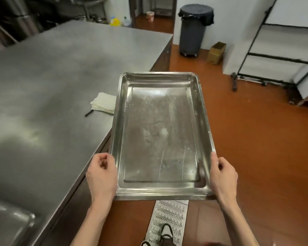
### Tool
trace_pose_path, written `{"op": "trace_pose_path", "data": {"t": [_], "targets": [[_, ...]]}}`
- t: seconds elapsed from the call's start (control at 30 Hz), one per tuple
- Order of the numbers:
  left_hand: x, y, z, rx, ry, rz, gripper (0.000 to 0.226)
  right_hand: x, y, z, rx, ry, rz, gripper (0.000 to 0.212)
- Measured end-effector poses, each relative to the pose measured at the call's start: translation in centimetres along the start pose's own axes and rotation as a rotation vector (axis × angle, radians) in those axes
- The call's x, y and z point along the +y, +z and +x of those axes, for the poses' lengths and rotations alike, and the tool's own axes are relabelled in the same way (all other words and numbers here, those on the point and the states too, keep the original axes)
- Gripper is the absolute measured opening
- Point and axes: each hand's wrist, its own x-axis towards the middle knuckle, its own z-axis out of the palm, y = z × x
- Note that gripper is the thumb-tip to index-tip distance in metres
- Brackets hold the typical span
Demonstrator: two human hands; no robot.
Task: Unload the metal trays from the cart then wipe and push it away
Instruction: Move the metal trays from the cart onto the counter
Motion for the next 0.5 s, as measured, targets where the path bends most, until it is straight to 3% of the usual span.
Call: {"op": "trace_pose_path", "data": {"t": [0.17, 0.5], "targets": [[-0.7, -2.7, 2.0, 0.140, -0.076, 0.033, 0.009, -2.8, 4.7, 1.2, -0.141, -0.091, 0.027, 0.055], [-2.6, -6.1, 4.0, 0.455, -0.216, 0.010, 0.008, -7.8, 14.1, 3.9, -0.462, -0.255, 0.072, 0.053]]}}
